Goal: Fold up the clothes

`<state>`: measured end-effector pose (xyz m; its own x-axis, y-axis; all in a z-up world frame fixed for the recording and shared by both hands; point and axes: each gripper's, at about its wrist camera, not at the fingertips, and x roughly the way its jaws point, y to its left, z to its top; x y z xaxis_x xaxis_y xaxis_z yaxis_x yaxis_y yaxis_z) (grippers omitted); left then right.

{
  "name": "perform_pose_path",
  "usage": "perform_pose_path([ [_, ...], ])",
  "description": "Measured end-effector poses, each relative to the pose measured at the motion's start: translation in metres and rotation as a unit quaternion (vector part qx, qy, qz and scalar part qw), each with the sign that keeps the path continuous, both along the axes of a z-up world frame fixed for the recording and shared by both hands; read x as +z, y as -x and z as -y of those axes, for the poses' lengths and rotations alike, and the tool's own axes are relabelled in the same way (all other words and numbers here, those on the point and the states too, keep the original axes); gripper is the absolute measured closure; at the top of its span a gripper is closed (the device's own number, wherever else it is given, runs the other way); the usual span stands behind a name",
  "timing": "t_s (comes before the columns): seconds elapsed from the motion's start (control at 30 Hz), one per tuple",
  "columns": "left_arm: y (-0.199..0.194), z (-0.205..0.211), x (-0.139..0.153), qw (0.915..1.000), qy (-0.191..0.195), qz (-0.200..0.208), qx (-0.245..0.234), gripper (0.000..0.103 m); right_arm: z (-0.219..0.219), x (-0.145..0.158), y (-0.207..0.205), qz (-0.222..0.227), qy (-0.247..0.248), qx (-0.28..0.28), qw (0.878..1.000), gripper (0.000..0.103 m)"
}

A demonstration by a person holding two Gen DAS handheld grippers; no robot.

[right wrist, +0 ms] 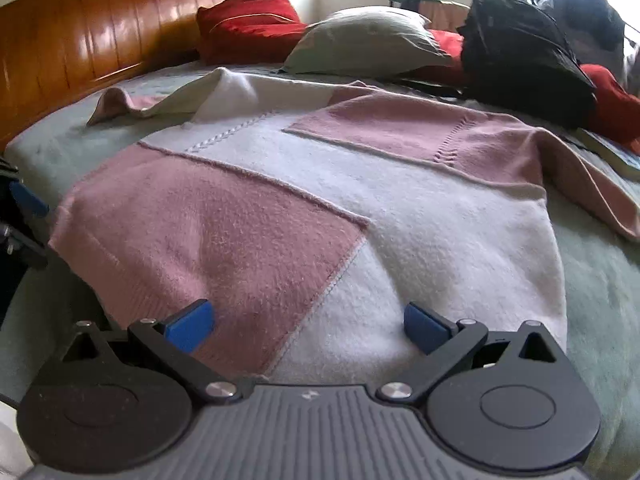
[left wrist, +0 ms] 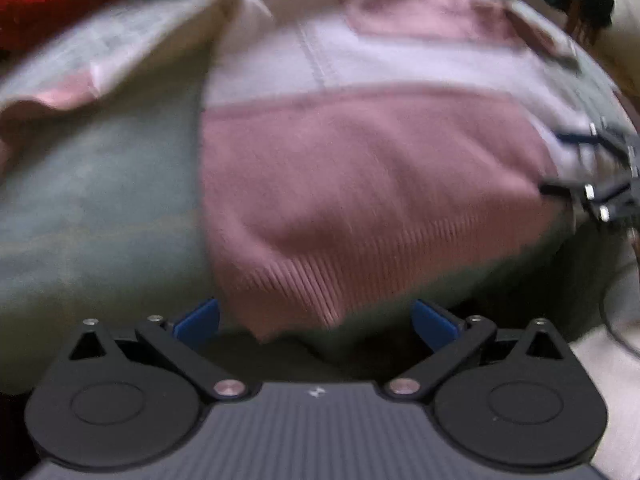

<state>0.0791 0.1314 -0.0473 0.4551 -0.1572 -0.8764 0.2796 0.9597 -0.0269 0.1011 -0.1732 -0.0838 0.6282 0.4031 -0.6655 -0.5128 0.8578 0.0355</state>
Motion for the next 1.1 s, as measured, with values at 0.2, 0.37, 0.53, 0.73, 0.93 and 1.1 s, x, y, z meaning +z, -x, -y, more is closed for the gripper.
perform_pose_path([
  [0.2,-0.030,0.023,0.012,0.9977,0.041,0.048,-0.026,0.001,-0.003,0.021,-0.006,0.008,-0.030,-0.011,0.999,0.000],
  [0.37,-0.041,0.034,-0.016,0.9993,0.028,0.021,-0.013,0.001,0.007,0.013,-0.014,-0.004,-0.002,-0.049,0.999,0.000],
  [0.53,-0.031,0.035,-0.015,0.9998,0.011,0.013,-0.005,0.001,0.030,0.001,-0.008,-0.030,-0.005,-0.071,0.997,0.000],
  [0.73,-0.059,0.048,0.003,0.9983,0.005,0.058,-0.012,0.001,0.047,0.022,-0.028,-0.023,-0.054,-0.098,0.993,0.000],
  [0.93,-0.112,0.082,-0.003,0.9951,-0.007,0.092,-0.035,0.001,0.036,0.009,-0.074,-0.009,-0.017,-0.112,0.994,0.000],
  [1.1,-0.138,0.085,-0.032,0.9966,0.029,0.077,-0.007,0.000,0.044,-0.011,-0.065,0.003,-0.009,-0.122,0.993,0.000],
])
